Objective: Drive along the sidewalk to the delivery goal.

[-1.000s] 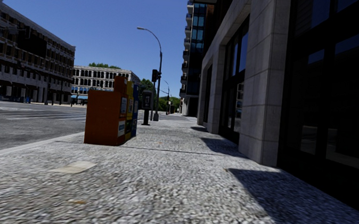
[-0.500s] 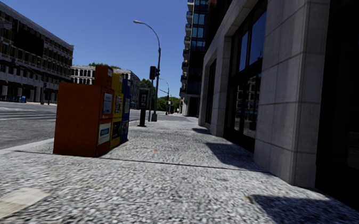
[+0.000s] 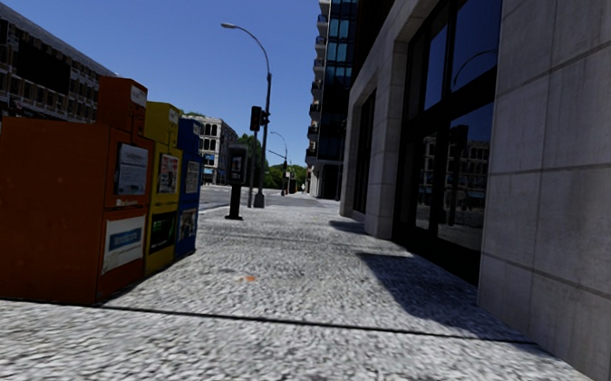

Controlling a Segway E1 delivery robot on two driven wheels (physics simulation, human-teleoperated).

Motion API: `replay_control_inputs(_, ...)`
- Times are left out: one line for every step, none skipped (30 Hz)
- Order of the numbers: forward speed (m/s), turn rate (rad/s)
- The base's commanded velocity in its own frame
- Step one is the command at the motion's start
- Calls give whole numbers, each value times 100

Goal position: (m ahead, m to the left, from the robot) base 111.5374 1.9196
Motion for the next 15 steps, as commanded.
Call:
replay_control_inputs(200, 0)
replay_control_inputs(200, 0)
replay_control_inputs(200, 0)
replay_control_inputs(200, 0)
replay_control_inputs(200, 0)
replay_control_inputs(200, 0)
replay_control_inputs(200, 0)
replay_control_inputs(200, 0)
replay_control_inputs(200, 0)
replay_control_inputs(200, 0)
replay_control_inputs(200, 0)
replay_control_inputs(200, 0)
replay_control_inputs(200, 0)
replay_control_inputs(200, 0)
replay_control_inputs(200, 0)
